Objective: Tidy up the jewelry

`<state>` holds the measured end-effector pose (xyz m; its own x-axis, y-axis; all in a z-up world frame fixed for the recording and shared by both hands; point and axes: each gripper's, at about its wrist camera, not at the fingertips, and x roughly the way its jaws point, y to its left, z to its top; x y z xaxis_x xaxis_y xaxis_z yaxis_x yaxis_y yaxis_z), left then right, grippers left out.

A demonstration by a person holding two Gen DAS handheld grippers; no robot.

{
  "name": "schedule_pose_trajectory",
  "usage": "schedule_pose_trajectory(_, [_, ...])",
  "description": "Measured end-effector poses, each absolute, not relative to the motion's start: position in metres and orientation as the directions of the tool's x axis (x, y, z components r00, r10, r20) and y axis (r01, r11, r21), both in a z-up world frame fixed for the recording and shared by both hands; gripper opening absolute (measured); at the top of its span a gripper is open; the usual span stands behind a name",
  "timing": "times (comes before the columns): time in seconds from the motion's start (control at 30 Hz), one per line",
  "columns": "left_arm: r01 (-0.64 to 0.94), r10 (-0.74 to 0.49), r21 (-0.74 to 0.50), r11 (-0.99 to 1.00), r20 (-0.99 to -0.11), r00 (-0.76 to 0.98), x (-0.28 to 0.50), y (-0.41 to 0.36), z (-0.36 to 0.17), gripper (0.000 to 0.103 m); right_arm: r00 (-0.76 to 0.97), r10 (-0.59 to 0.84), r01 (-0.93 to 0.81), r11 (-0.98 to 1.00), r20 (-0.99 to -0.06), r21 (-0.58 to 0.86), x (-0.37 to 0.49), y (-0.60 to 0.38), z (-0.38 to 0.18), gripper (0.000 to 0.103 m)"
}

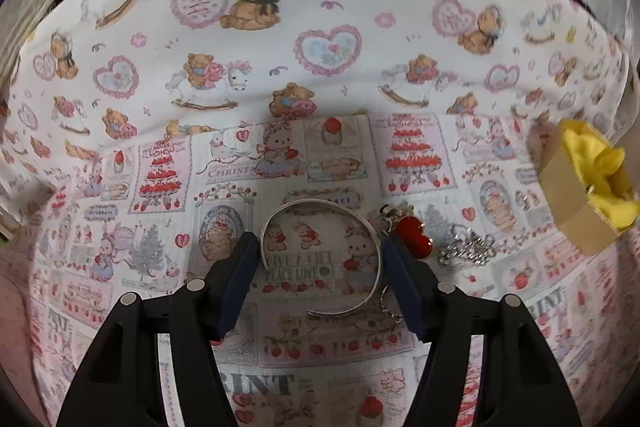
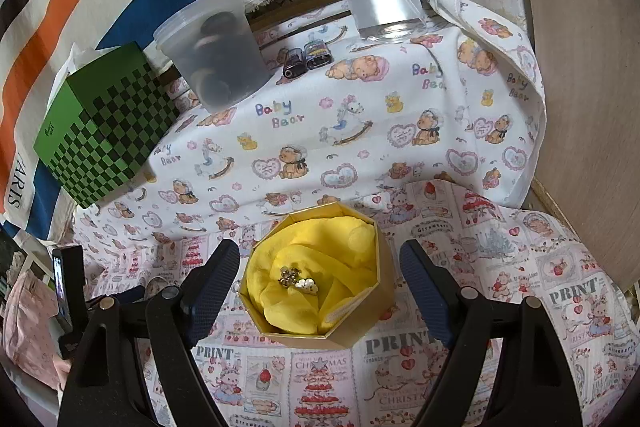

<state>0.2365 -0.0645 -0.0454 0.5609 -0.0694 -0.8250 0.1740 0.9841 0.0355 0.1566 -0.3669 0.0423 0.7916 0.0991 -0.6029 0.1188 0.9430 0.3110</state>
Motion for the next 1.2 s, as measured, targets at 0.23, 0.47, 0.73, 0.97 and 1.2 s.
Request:
schedule_pose_trajectory(0.23, [0.141, -0.040, 0.054, 0.989, -0.806, 0.591, 0.225, -0.064, -0.037, 0.062, 0.789, 0.097, 0.121, 0.943, -0.607, 0.309, 0.158, -0.367, 0.042, 0.084])
schedule_pose_trajectory(0.47, [0.035, -0.036, -0.016, 0.999, -0.711, 0.703, 0.186, -0.040, 0.012, 0.062, 0.795, 0.100, 0.105, 0.949, -0.599, 0.299, 0.156, -0.363, 0.044, 0.084])
schedule_pose_trajectory(0.73, [-0.034, -0.037, -0.099, 0.995, -0.641, 0.767, 0.169, -0.008, 0.045, 0.062, 0.812, 0.136, 0.021, 0.965, -0.567, 0.261, 0.149, -0.340, 0.055, 0.084])
schedule_pose_trajectory(0.97, [-0.073, -0.025, -0.128, 0.989, -0.632, 0.774, 0.169, 0.002, 0.044, 0.062, 0.776, 0.219, -0.126, 0.973, -0.591, 0.195, 0.155, -0.288, 0.069, 0.084])
schedule_pose_trajectory(1.2, [-0.085, -0.028, -0.149, 0.985, -0.632, 0.774, 0.169, 0.010, 0.043, 0.062, 0.713, 0.250, -0.201, 0.968, -0.655, 0.151, 0.179, -0.238, 0.067, 0.077])
